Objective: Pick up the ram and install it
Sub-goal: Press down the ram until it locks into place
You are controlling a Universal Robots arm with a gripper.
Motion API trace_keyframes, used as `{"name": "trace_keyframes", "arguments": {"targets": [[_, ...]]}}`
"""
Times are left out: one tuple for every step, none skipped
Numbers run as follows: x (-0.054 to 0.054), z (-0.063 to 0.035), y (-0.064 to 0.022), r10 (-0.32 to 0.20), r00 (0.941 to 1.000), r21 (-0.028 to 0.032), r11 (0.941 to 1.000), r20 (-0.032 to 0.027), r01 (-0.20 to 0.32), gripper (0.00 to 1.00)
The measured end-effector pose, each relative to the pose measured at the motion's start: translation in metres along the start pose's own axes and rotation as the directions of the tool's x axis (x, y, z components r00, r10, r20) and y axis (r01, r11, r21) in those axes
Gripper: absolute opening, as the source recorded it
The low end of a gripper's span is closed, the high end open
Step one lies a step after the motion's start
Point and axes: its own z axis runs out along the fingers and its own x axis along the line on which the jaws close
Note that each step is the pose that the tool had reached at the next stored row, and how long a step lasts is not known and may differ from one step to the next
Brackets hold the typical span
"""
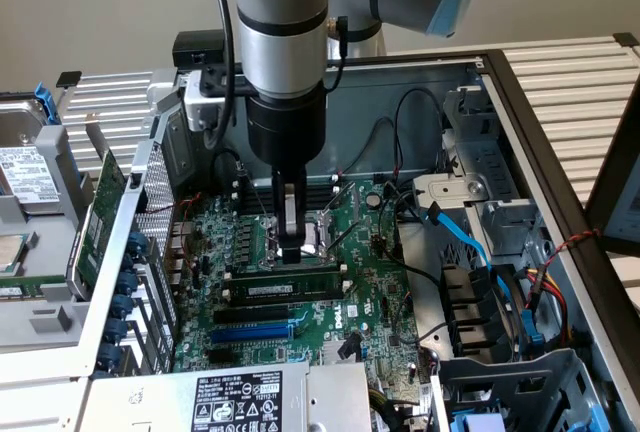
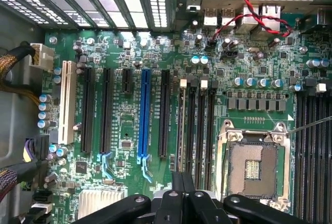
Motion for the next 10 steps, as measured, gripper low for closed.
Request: {"name": "trace_keyframes", "arguments": {"targets": [[0.0, 0.0001, 0.0003, 0.003, 1.0, -0.0001, 1.0, -0.0004, -0.003, 0.11], [0.0, 0.0002, 0.0008, 0.006, 1.0, -0.0002, 1.0, -0.0013, -0.006, 0.11], [0.0001, 0.0003, 0.0012, 0.01, 0.9999, -0.0003, 0.9999, -0.0023, -0.01, 0.11], [0.0, 0.0005, 0.0016, 0.014, 0.9999, -0.0004, 0.9999, -0.0031, -0.014, 0.11], [0.0, 0.0009, 0.0021, 0.019, 0.9998, -0.0004, 0.9998, -0.0036, -0.019, 0.11], [0.0, 0.0013, 0.0027, 0.024, 0.9997, -0.0005, 0.9997, -0.004, -0.024, 0.11], [-0.0001, 0.002, 0.003, 0.028, 0.9996, -0.0005, 0.9996, -0.0041, -0.028, 0.11], [-0.0001, 0.0031, 0.0034, 0.032, 0.9995, -0.0006, 0.9995, -0.0042, -0.032, 0.11], [-0.0001, 0.0048, 0.0041, 0.037, 0.9993, -0.0007, 0.9993, -0.0045, -0.037, 0.11], [-0.0002, 0.0066, 0.0046, 0.04, 0.9992, -0.0007, 0.9992, -0.0052, -0.04, 0.11]]}}
